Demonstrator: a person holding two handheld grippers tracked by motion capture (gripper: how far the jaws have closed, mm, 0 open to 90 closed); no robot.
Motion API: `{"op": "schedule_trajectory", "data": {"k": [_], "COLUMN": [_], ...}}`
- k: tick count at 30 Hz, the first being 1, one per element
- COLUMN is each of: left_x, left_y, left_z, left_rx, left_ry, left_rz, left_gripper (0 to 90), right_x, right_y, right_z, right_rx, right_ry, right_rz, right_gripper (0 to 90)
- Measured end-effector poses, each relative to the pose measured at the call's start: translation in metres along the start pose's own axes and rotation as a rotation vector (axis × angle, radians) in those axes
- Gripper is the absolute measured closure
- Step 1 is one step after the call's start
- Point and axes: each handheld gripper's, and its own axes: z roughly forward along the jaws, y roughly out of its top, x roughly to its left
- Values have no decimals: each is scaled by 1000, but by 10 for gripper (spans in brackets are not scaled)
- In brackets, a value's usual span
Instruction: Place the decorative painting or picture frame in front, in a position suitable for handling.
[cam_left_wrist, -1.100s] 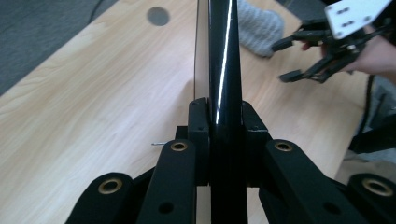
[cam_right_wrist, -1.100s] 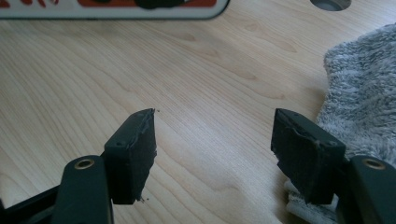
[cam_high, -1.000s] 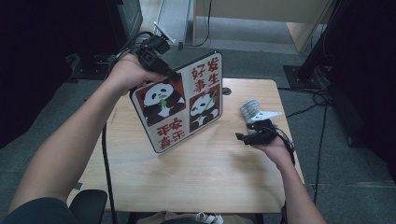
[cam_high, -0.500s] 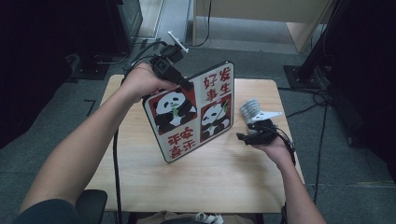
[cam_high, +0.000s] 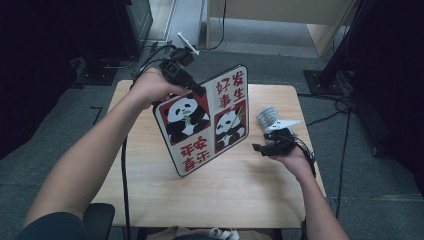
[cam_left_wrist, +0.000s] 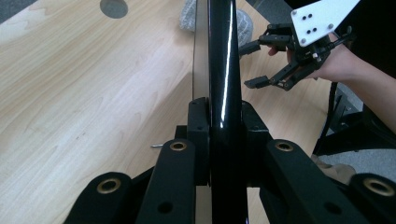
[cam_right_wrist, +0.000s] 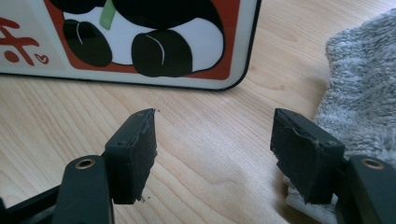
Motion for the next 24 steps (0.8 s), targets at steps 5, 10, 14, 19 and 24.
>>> {"op": "schedule_trajectory", "data": {"k": [5,10,14,19,24], "left_x": [2,8,8,12,17], "left_y": [0,0,0,1,1], "left_z": [0,0,0,1,2], "left_rx": [1,7,5,14,23], "left_ry": [-6,-9,1,-12,-29], "left_rz": [-9,-41,-42,-75,-68], "left_gripper": [786,721,679,620,506], "right_x": [0,-1,-3,-8,-12], "right_y": [0,-1,-1,-2,-1], "right_z": [1,2,0,-3,-3], "right_rx": [3,0,-15,-37,-44], "right_ry": [15,16,18,13,9], "right_rz": [6,11,34,56,68], "right_gripper": [324,324,329,330,331]}}
